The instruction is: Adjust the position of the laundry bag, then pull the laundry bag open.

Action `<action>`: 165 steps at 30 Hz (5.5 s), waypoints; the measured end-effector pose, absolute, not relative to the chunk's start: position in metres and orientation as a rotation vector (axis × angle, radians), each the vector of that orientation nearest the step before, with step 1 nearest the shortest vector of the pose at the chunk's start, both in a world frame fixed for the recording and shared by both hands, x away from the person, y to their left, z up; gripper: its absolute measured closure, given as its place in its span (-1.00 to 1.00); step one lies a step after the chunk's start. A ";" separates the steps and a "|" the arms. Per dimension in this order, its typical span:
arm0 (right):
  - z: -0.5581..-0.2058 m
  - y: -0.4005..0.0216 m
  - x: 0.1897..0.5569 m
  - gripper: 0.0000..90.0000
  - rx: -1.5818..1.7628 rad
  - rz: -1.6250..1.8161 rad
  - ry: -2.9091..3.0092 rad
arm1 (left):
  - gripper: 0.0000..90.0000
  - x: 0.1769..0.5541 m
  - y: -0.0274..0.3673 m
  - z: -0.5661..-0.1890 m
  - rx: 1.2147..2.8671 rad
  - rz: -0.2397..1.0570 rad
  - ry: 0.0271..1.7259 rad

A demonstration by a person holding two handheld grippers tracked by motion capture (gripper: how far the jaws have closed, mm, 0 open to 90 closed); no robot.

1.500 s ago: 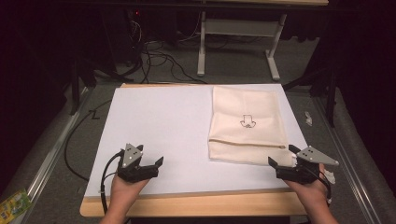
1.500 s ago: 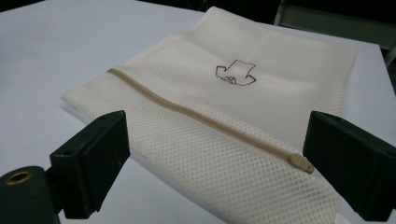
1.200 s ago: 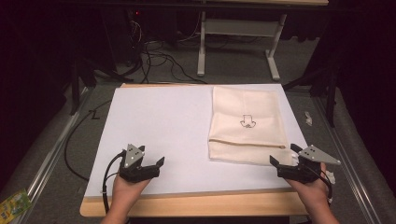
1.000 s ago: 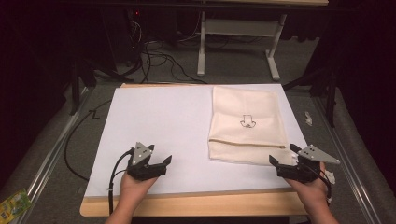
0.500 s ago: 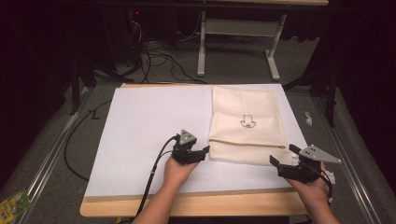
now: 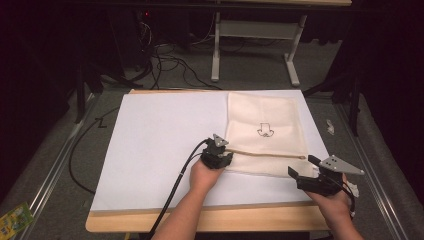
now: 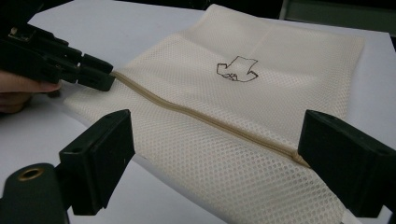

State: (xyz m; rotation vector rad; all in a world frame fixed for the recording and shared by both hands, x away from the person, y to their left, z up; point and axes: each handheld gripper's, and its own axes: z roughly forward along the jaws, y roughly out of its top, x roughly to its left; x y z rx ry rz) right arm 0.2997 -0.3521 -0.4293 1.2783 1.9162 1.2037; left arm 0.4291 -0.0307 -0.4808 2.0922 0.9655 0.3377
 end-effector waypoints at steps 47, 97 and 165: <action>-0.469 -0.295 0.378 1.00 1.354 0.959 2.172 | 0.93 0.325 0.100 -0.475 2.112 0.323 0.919; -0.473 -0.299 0.320 0.89 1.331 0.986 2.255 | -0.10 0.325 0.113 -0.448 1.903 0.408 0.878; -0.439 -0.300 0.307 0.90 1.166 1.207 2.148 | 0.87 0.342 -0.098 -0.466 1.939 0.110 0.689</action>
